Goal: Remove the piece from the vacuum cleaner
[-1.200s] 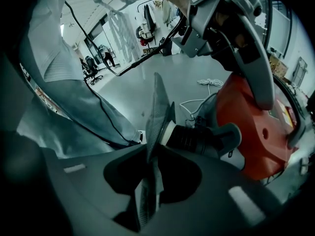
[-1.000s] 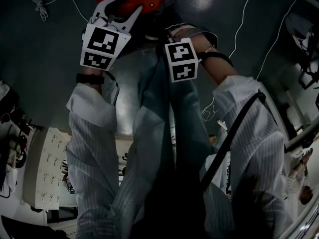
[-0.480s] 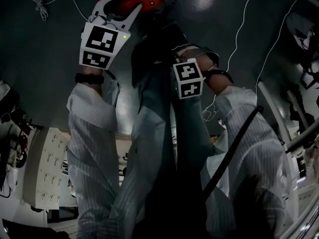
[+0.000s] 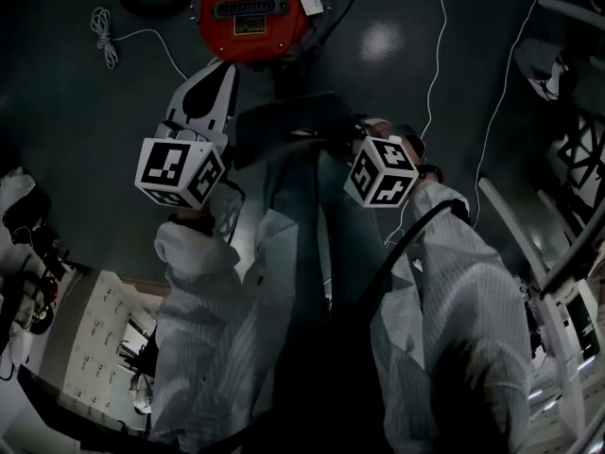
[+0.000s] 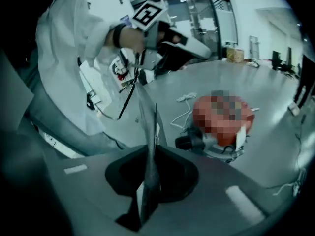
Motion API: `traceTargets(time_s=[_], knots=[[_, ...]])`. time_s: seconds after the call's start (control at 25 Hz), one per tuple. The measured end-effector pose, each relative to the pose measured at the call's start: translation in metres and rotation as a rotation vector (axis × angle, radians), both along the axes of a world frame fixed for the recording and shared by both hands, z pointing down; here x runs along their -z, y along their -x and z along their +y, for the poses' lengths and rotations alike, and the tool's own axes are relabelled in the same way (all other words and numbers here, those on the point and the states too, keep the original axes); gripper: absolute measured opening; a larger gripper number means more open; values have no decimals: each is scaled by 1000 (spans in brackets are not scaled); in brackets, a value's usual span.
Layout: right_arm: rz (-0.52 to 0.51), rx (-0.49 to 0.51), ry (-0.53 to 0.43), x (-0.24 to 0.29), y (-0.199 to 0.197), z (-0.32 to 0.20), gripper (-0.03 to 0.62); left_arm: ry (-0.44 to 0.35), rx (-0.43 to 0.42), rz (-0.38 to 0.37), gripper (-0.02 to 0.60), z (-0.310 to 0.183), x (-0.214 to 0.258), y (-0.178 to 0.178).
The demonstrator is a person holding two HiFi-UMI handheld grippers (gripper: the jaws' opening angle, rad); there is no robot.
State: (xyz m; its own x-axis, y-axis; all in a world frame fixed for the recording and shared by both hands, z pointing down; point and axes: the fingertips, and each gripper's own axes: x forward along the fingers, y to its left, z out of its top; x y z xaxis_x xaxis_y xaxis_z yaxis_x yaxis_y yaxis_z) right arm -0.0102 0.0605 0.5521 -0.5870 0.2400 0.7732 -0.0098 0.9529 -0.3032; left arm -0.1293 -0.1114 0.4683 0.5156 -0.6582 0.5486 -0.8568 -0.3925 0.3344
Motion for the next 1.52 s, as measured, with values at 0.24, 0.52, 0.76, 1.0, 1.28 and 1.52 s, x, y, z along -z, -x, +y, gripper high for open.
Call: traceTargets(time_s=[0.24, 0.52, 0.76, 1.0, 1.28, 1.52], knots=[[-159, -273, -13, 177, -9, -55, 25, -139, -28, -69, 3, -1, 178, -18], [-238, -477, -147, 340, -4, -118, 26, -362, 97, -96, 3, -18, 371, 5], [-250, -689, -333, 442, -37, -113, 26, -456, 125, -82, 3, 38, 447, -10], [-358, -924, -360, 490, -59, -109, 26, -481, 179, -53, 3, 66, 466, -30], [-433, -909, -390, 515, -51, -97, 25, -518, 159, -52, 3, 81, 484, -46], [-460, -867, -387, 524, -37, -89, 25, -541, 164, -88, 3, 85, 491, -38]])
